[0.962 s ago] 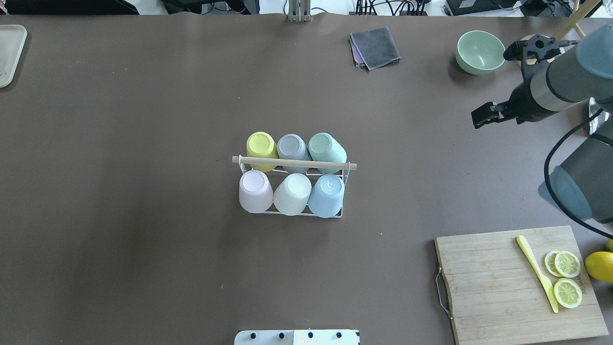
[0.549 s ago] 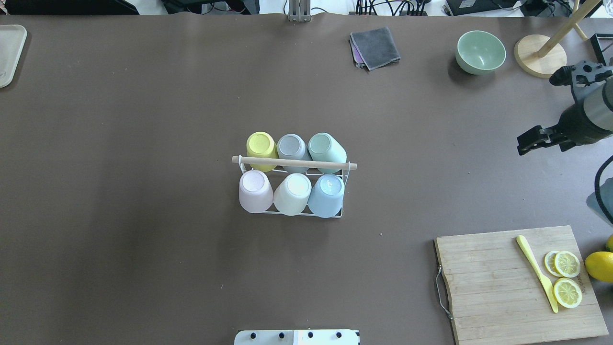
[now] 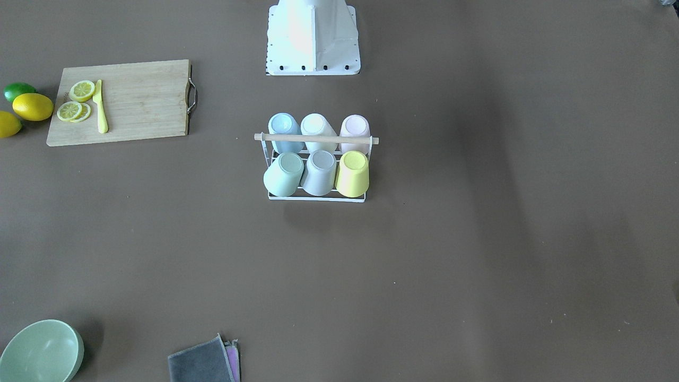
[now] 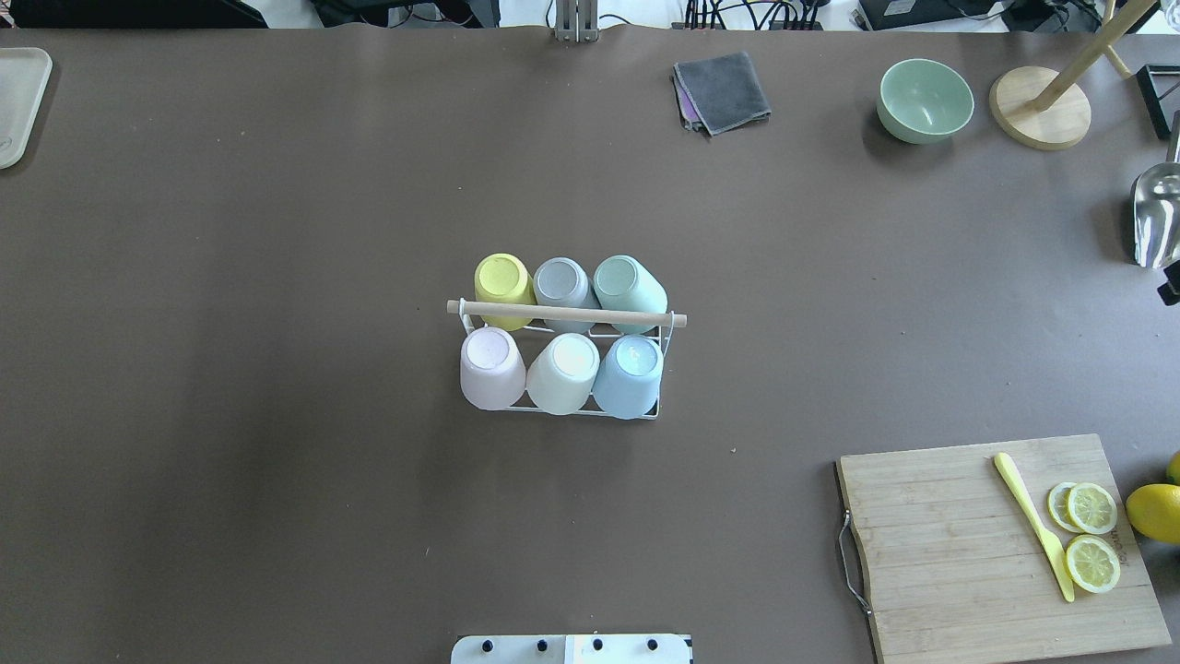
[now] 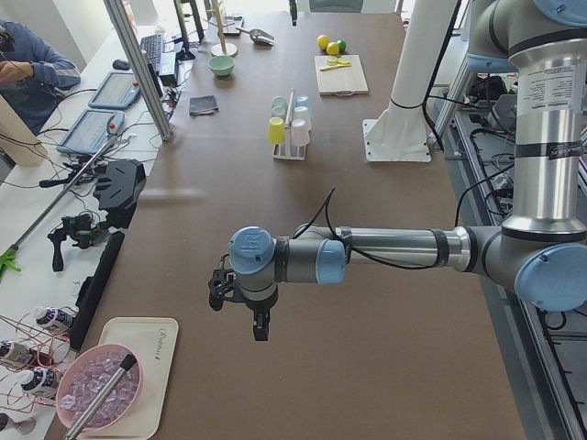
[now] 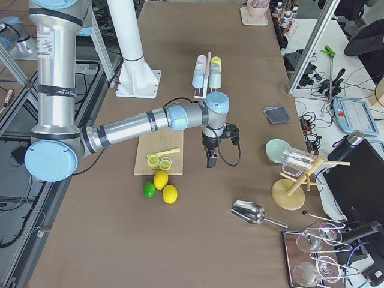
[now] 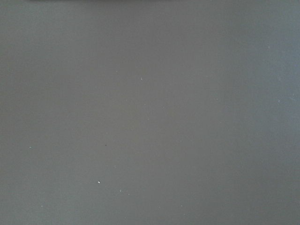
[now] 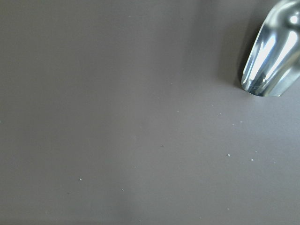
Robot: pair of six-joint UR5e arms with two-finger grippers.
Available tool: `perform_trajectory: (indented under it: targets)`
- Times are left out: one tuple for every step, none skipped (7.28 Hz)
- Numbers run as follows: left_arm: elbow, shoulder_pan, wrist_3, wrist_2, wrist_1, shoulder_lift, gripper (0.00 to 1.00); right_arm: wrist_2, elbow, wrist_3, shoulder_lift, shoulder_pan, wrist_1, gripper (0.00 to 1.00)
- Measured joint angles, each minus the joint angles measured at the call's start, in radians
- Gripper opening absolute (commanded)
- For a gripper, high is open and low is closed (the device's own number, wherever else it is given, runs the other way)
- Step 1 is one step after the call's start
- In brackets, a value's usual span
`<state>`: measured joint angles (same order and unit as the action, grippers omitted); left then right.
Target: Place cup on cup holder
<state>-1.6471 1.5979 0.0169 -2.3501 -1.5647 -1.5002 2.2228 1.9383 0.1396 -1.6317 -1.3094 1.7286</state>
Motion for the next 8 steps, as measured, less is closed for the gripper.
perform_trajectory:
  targets:
    - [0.000, 0.000, 0.000, 0.000, 0.000, 0.001, 0.98, -0.005, -0.020, -0.068, 0.002, -0.050, 0.037, 1.00]
    - [0.000, 0.000, 0.000, 0.000, 0.000, 0.001, 0.98, -0.006, -0.062, -0.134, 0.006, -0.106, 0.050, 1.00]
    - [-0.001, 0.000, 0.000, 0.000, 0.000, 0.001, 0.98, 0.000, -0.115, -0.211, 0.015, -0.163, 0.054, 1.00]
    - [-0.001, 0.001, 0.000, 0.000, 0.000, 0.000, 0.98, 0.006, -0.167, -0.261, 0.020, -0.208, 0.053, 1.00]
    - [-0.001, 0.001, 0.000, 0.000, 0.000, 0.000, 0.98, 0.019, -0.215, -0.281, 0.019, -0.237, 0.049, 1.00]
    - [-0.001, 0.001, 0.000, 0.000, 0.000, 0.000, 0.98, 0.037, -0.258, -0.285, 0.020, -0.255, 0.042, 1.00]
    - [-0.002, 0.001, 0.000, 0.000, 0.000, 0.000, 0.98, 0.049, -0.282, -0.282, 0.022, -0.262, 0.033, 1.00]
    - [-0.002, 0.001, 0.000, 0.000, 0.000, 0.000, 0.98, 0.055, -0.291, -0.280, 0.023, -0.265, 0.028, 1.00]
